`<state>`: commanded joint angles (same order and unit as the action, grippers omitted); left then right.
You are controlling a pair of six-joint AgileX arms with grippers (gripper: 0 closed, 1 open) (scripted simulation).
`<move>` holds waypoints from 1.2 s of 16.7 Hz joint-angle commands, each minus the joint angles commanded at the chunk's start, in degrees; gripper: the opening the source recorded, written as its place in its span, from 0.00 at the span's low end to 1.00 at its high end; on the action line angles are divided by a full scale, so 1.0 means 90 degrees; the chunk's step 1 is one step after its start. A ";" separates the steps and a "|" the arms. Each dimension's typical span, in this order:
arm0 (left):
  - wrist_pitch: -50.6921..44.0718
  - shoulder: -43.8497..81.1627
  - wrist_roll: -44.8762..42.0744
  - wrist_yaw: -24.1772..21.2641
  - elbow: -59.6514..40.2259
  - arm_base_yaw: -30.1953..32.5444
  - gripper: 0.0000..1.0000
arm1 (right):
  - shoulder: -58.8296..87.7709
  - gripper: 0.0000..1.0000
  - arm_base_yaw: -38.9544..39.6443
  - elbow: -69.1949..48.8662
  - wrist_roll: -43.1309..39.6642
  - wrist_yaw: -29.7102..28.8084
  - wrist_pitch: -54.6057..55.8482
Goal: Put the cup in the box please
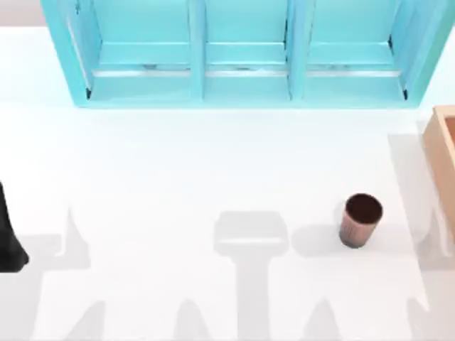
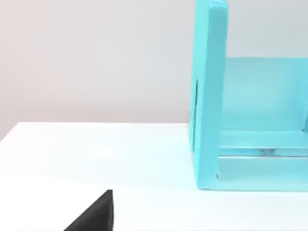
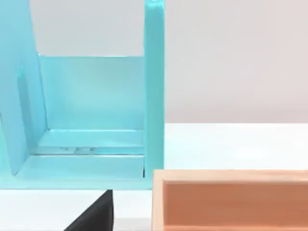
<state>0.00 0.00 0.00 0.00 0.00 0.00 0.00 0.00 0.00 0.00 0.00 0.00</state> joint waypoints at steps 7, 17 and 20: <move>0.0000 0.0000 0.0000 0.0000 0.0000 0.0000 1.00 | 0.1007 1.00 0.0277 -0.0966 0.0286 0.0000 -0.0886; 0.0000 0.0000 0.0000 0.0000 0.0000 0.0000 1.00 | 0.6823 1.00 0.1556 -0.5910 0.1609 0.0000 -0.4977; 0.0000 0.0000 0.0000 0.0000 0.0000 0.0000 1.00 | 0.8664 1.00 0.1941 -0.7422 0.2008 0.0000 -0.6214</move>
<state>0.00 0.00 0.00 0.00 0.00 0.00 77.98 17.47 -66.79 18.08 0.00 -55.92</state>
